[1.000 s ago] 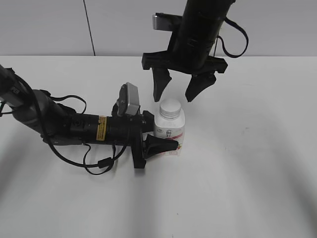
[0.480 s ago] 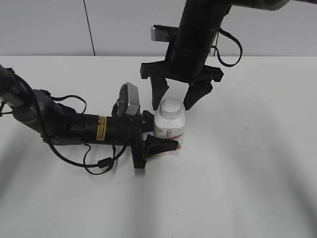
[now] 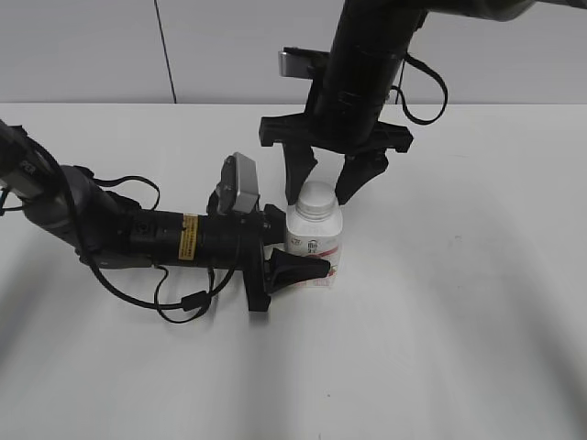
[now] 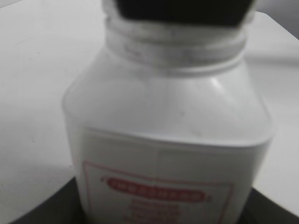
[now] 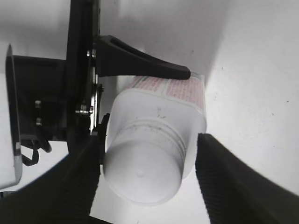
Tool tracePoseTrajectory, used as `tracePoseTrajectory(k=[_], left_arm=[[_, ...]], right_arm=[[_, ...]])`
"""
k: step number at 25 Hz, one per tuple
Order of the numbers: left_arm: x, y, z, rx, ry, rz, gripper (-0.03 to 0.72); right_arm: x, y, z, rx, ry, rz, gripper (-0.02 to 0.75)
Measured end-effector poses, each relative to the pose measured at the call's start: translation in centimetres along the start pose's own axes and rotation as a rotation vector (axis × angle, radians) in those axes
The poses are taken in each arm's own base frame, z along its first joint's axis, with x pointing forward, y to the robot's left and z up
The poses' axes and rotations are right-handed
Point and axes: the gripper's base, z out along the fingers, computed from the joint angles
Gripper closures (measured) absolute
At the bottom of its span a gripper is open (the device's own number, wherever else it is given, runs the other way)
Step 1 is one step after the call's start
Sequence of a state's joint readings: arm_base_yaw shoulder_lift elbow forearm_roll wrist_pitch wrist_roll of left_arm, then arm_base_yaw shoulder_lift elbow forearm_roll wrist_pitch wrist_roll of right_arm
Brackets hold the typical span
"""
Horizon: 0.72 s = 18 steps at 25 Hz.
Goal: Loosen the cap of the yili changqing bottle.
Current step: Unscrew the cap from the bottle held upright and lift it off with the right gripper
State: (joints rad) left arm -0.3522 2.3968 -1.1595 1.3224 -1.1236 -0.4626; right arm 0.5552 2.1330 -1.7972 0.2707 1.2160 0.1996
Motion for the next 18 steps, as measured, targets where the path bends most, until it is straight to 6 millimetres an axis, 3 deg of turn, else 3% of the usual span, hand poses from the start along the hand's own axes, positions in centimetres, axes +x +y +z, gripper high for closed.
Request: tracePoseTrajectory(k=[8, 18], left_arm=[[0.00, 0.00, 0.00, 0.000, 0.000, 0.000, 0.303], [0.00, 0.00, 0.00, 0.000, 0.000, 0.000, 0.303]], right_arm=[[0.04, 0.19, 0.00, -0.021, 0.004, 0.009, 0.253], [0.05, 0.12, 0.00, -0.013, 0.006, 0.007, 0.337]])
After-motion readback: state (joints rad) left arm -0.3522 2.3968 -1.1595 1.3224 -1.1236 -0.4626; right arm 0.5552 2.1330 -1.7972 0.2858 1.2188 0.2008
